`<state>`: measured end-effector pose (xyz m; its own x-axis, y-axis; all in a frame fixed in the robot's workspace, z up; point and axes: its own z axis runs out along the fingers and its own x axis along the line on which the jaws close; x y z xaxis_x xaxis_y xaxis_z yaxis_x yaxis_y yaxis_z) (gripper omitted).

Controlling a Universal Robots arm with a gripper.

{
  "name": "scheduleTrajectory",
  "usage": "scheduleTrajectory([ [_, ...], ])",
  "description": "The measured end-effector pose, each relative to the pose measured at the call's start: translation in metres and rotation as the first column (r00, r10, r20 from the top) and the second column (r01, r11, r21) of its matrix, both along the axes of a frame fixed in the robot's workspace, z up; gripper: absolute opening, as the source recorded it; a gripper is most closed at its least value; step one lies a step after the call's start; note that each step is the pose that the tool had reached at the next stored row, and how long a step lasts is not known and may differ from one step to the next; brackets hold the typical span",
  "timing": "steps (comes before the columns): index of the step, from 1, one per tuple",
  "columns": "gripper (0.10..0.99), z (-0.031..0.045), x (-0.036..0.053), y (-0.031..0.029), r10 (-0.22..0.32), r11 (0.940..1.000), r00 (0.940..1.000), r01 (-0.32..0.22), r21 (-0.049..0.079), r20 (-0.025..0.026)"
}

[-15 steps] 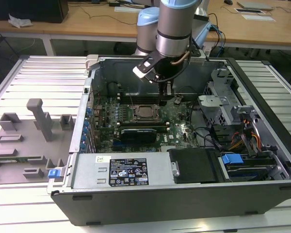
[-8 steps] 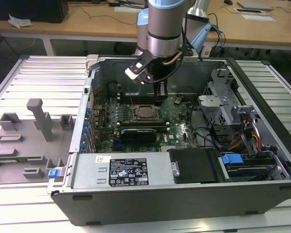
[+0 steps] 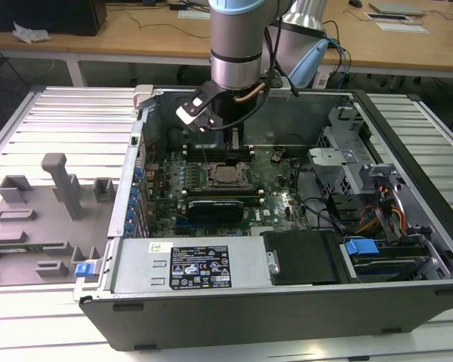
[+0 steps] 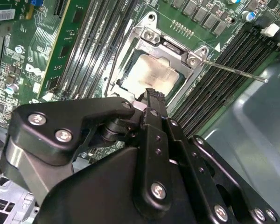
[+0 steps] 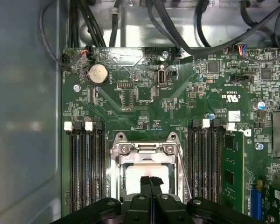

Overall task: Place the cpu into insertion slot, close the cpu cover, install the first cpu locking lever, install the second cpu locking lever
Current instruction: 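Close the cpu cover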

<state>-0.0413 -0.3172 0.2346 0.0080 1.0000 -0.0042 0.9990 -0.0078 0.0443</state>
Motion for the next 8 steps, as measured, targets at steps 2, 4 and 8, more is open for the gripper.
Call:
scheduleTrajectory([
  [2, 0.106, -0.0001, 0.0000, 0.0000, 0.000, 1.0000, 1.0000, 0.000, 0.000, 0.0001],
  [4, 0.106, -0.0002, 0.0000, 0.0001, 0.015, 0.9999, 0.9999, -0.015, -0.002, -0.0018],
  [8, 0.106, -0.0001, 0.0000, 0.0000, 0.113, 0.9935, 0.9936, -0.113, -0.007, -0.0049],
])
